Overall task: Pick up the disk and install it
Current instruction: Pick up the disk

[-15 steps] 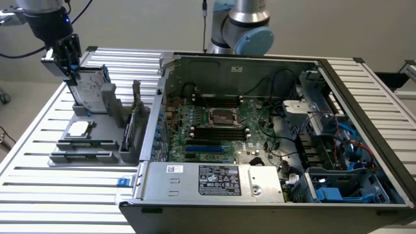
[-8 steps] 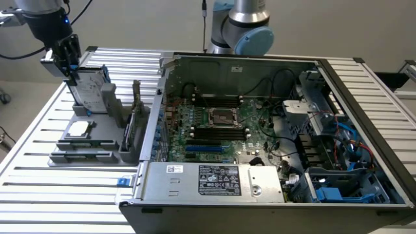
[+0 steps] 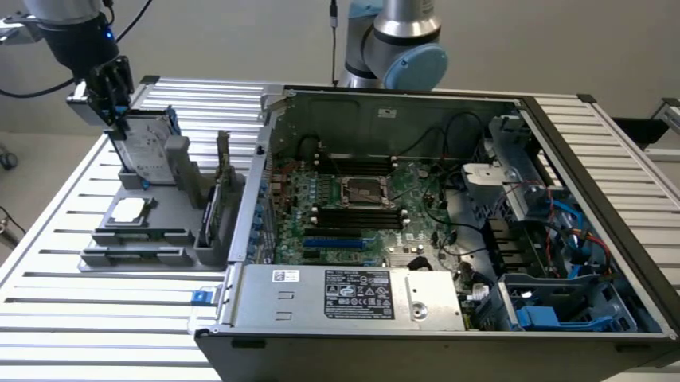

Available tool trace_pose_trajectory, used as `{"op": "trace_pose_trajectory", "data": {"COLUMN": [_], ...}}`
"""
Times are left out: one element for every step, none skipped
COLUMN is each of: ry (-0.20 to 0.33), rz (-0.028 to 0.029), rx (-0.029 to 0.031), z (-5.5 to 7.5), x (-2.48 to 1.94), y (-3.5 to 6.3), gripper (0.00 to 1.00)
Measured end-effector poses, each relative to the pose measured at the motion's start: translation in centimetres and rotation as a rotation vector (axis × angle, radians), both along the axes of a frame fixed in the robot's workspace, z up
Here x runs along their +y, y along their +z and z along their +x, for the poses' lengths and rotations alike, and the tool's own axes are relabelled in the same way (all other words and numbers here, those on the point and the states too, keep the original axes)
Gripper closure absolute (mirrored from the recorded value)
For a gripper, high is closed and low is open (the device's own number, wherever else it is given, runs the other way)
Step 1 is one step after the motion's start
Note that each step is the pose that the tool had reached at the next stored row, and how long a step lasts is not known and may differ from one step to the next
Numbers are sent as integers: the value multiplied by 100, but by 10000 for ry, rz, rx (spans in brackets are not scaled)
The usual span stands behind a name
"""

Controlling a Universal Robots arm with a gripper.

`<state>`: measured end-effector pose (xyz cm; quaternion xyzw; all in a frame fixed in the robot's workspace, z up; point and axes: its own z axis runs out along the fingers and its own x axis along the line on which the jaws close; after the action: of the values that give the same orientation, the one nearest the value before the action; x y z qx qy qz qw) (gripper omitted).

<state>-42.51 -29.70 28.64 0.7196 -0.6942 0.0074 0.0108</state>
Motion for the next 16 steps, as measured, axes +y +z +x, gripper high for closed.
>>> {"op": "trace_pose_trajectory", "data": {"ry": [-1, -3, -5, -8, -9, -10, -12, -12, -12, -12, -12, -13, -12, -12, -13, -13], "rz": [0, 0, -1, -1, 0, 0, -1, 0, 0, 0, 0, -1, -1, -1, 0, -1], "rx": [-16, -22, -23, -23, -26, -26, -26, -27, -27, -26, -26, -25, -23, -23, -23, -20], "z": [0, 0, 0, 0, 0, 0, 0, 0, 0, 0, 0, -1, -1, -1, -2, -2], "x": [-1, 0, 0, 0, 0, 0, 0, 0, 0, 0, 0, 0, 0, 0, 0, 0], "y": [-4, -7, -8, -10, -14, -17, -20, -25, -29, -34, -39, -43, -47, -51, -55, -58], "gripper": [52, 52, 52, 52, 52, 52, 52, 52, 52, 52, 52, 52, 52, 52, 52, 52]}}
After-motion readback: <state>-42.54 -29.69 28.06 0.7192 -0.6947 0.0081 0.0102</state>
